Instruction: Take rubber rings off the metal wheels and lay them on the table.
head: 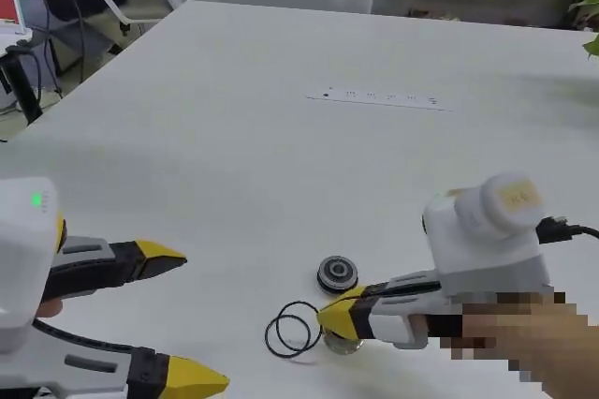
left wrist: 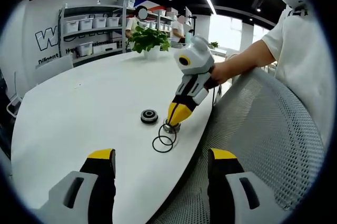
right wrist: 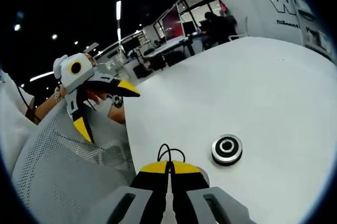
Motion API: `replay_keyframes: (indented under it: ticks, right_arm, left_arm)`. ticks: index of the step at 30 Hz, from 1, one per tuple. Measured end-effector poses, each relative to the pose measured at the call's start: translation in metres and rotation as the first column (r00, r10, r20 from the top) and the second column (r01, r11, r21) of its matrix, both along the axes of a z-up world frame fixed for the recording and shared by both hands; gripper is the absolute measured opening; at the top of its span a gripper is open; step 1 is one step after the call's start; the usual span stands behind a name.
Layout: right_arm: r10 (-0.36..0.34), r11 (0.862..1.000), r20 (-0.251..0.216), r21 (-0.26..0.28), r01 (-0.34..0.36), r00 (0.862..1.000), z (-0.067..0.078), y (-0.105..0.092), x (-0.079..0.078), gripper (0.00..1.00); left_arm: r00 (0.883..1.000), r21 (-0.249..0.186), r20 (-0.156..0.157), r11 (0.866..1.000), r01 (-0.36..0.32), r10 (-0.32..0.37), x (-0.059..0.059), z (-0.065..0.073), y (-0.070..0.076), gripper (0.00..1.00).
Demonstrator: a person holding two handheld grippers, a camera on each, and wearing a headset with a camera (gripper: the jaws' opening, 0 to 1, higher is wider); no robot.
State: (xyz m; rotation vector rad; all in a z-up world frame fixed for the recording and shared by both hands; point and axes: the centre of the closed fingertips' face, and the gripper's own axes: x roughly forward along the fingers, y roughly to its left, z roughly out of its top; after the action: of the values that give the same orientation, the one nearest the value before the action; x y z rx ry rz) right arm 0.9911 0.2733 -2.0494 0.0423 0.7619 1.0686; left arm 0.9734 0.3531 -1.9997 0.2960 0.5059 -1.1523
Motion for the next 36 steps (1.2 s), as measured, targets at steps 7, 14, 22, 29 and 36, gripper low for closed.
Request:
replay_keyframes:
  ticks: [7, 14, 22, 29, 36]
  right_arm:
    - [0.018, 0.999, 0.035, -0.036, -0.016, 0.999, -0.004, 0.003, 0.000, 0.00]
    - [0.037, 0.997, 0.087, -0.073, -0.031, 0.996, -0.008, 0.006, 0.000, 0.00]
    - [0.030, 0.994, 0.095, -0.103, -0.020, 0.995, -0.012, 0.003, 0.004, 0.01]
    - [0.005, 0.994, 0.094, -0.114, 0.006, 0.996, -0.013, -0.002, 0.009, 0.03]
    - [-0.021, 0.994, 0.089, -0.103, 0.030, 0.996, -0.011, -0.006, 0.013, 0.03]
  left_arm:
    - [1.000, -0.001, -0.002, 1.000, 0.001, -0.001, 0.000, 0.000, 0.000, 0.69]
    - [1.000, -0.003, -0.002, 1.000, -0.001, 0.001, 0.000, 0.000, 0.000, 0.69]
    - [1.000, -0.006, -0.005, 1.000, -0.007, 0.007, 0.001, 0.000, 0.001, 0.68]
    - [1.000, -0.004, -0.008, 1.000, -0.007, 0.007, 0.000, 0.000, 0.001, 0.68]
    - [1.000, -0.010, -0.011, 1.000, -0.009, 0.009, 0.000, 0.001, 0.000, 0.69]
